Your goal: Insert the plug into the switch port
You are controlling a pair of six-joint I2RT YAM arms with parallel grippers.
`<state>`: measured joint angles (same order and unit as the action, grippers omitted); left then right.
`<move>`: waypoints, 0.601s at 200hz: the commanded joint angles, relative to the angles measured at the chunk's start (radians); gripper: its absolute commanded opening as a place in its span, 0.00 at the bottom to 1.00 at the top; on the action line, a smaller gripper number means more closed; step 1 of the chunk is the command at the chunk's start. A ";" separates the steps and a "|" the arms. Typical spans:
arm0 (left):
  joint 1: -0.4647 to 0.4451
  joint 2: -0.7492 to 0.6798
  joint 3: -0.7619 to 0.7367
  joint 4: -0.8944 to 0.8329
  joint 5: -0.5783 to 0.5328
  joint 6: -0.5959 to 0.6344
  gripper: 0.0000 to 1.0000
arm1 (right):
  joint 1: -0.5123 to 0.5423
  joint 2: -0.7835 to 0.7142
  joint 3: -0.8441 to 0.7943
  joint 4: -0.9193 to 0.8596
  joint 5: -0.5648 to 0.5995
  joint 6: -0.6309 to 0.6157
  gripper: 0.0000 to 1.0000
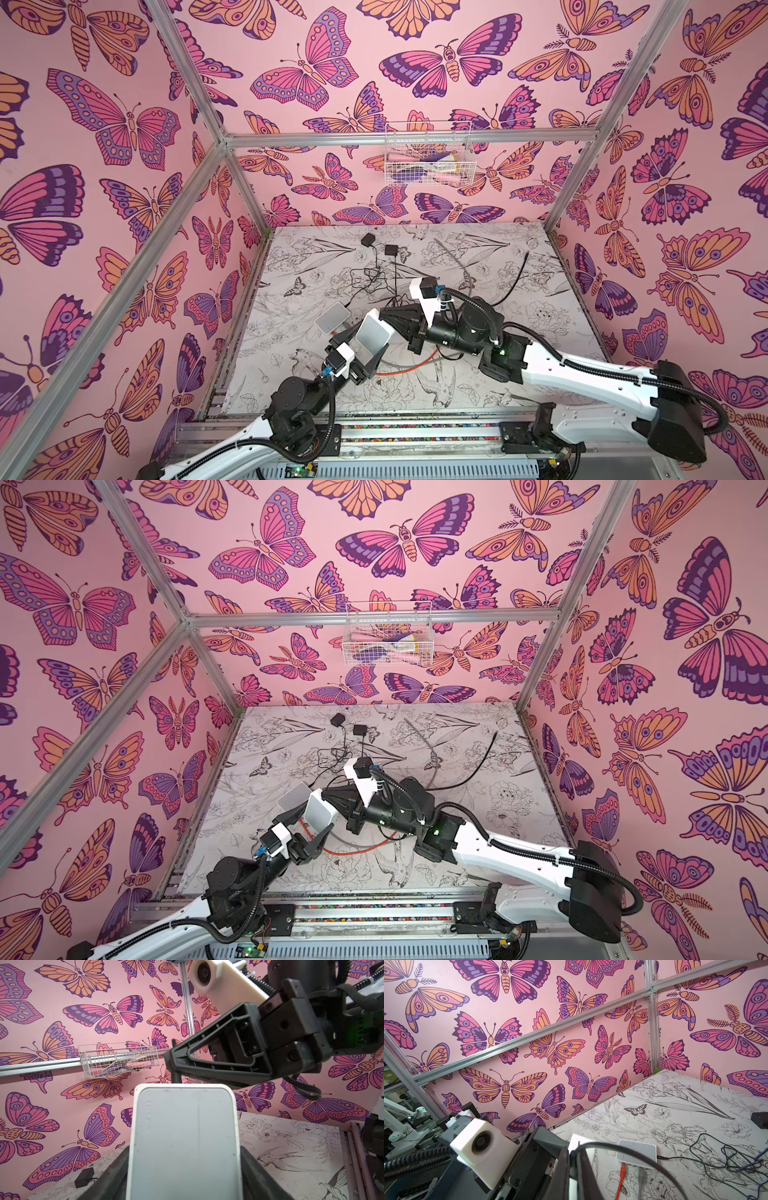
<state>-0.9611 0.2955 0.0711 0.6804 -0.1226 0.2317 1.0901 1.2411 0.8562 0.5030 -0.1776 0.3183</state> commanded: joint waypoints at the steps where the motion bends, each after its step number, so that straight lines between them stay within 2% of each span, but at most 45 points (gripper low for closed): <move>1: -0.013 -0.042 0.126 0.351 0.158 0.049 0.00 | 0.039 0.112 -0.074 -0.320 -0.030 0.031 0.00; 120: -0.013 -0.019 0.142 0.459 0.187 0.069 0.00 | 0.094 0.157 -0.120 -0.289 0.025 0.071 0.00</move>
<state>-0.9611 0.3023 0.0784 0.7319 -0.1246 0.2565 1.1332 1.2636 0.8330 0.6296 -0.1081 0.3592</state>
